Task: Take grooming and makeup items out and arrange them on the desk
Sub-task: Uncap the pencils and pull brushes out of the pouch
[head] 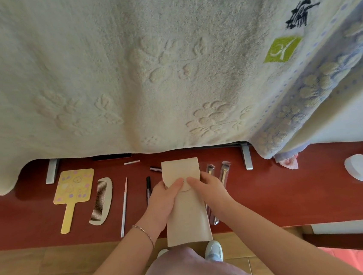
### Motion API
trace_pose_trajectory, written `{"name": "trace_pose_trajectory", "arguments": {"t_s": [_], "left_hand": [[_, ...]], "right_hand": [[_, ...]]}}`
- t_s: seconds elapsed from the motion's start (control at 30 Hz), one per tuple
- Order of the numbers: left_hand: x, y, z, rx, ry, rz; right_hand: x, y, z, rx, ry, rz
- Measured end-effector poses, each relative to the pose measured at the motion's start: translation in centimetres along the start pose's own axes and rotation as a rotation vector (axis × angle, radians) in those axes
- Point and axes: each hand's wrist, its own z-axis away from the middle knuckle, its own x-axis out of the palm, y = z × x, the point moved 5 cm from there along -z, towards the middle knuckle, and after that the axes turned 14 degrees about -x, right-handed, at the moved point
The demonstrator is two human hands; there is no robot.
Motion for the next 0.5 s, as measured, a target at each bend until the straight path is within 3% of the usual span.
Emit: {"name": "trace_pose_trajectory", "arguments": {"t_s": [0.5], "left_hand": [[0.4, 0.0, -1.8, 0.09, 0.072, -0.106]], "right_hand": [[-0.5, 1.3, -1.5, 0.055, 0.074, -0.029]]}}
